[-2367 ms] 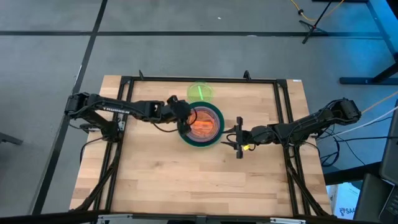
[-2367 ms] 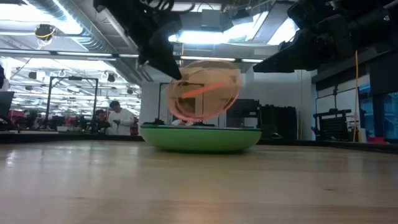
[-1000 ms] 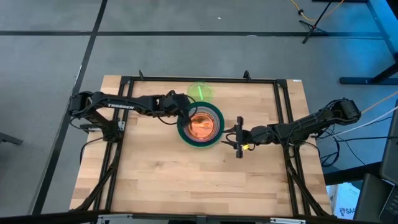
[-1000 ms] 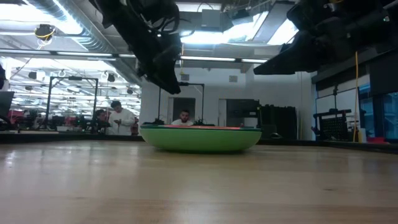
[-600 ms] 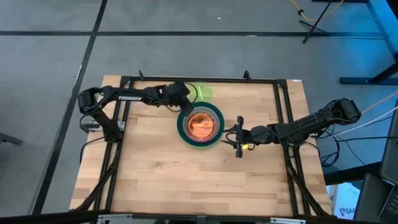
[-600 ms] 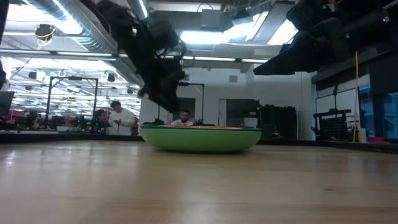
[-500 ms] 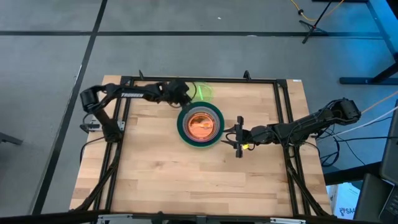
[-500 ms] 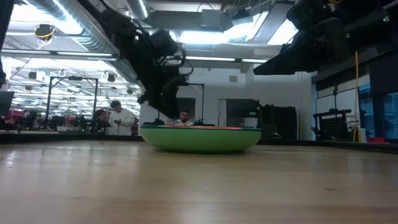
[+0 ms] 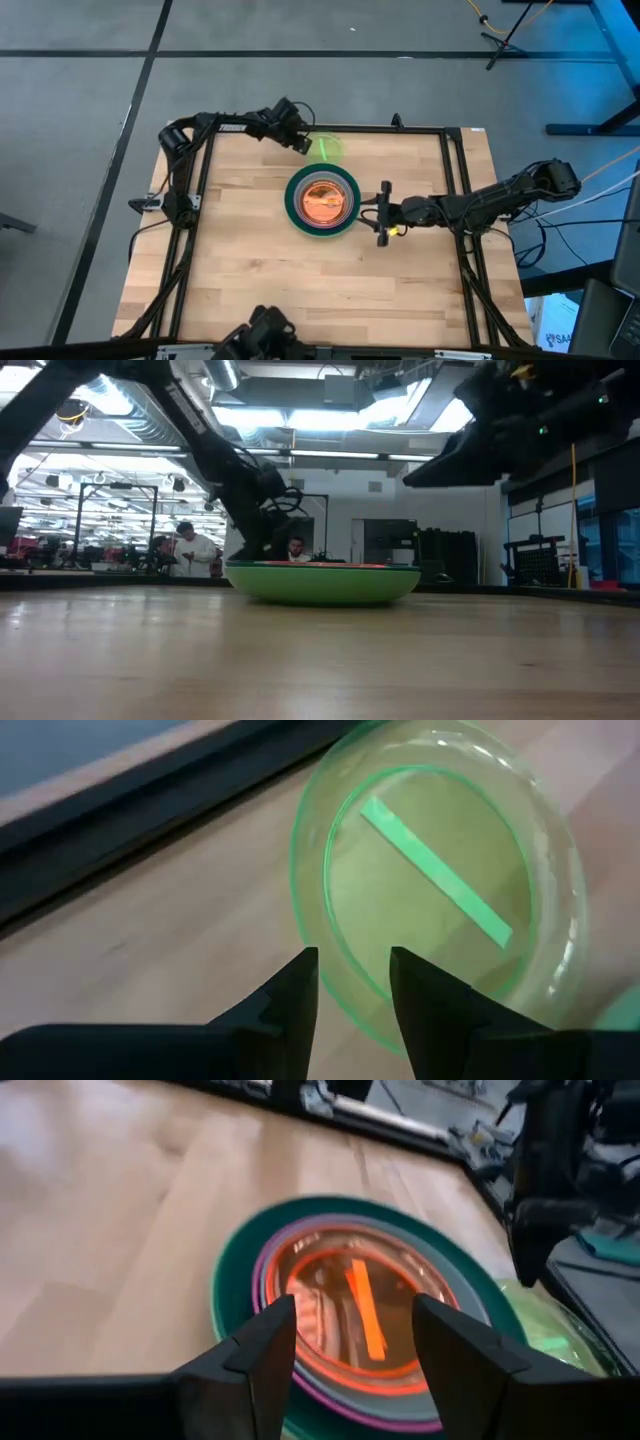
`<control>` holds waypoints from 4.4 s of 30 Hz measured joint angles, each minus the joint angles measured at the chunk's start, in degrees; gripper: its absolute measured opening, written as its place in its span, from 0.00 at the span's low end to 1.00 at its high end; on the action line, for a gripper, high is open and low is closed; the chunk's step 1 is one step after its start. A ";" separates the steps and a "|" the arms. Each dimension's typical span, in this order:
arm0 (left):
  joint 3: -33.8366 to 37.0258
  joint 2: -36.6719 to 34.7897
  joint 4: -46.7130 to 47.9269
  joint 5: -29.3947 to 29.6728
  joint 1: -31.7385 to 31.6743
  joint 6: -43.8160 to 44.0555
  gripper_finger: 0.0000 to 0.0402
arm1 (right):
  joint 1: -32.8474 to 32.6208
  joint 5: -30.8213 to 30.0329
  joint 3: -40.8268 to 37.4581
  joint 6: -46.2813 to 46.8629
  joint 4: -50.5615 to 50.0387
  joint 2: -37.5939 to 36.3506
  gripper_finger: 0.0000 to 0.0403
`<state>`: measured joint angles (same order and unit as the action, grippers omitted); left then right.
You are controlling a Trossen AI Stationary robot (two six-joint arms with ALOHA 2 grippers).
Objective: Stack plastic plates
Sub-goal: Stack the green plate on top of the orange plate, then return to Home Position
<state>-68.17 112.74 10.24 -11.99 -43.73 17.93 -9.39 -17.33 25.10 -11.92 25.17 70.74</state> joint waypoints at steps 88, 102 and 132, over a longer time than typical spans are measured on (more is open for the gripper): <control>6.60 -18.59 7.53 18.22 26.46 -16.55 0.00 | 2.98 3.90 0.00 8.98 -5.16 0.04 0.48; 9.56 -18.59 3.10 13.24 28.36 -15.47 0.15 | 3.04 4.48 0.00 10.59 -5.21 0.04 0.48; 49.67 -53.88 -45.52 13.02 37.21 -21.52 0.11 | 4.48 3.39 -16.46 8.66 -6.08 -35.66 0.48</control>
<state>-18.50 58.86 -35.28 1.03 -6.52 -3.59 -4.91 -13.93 8.64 -3.26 19.09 35.08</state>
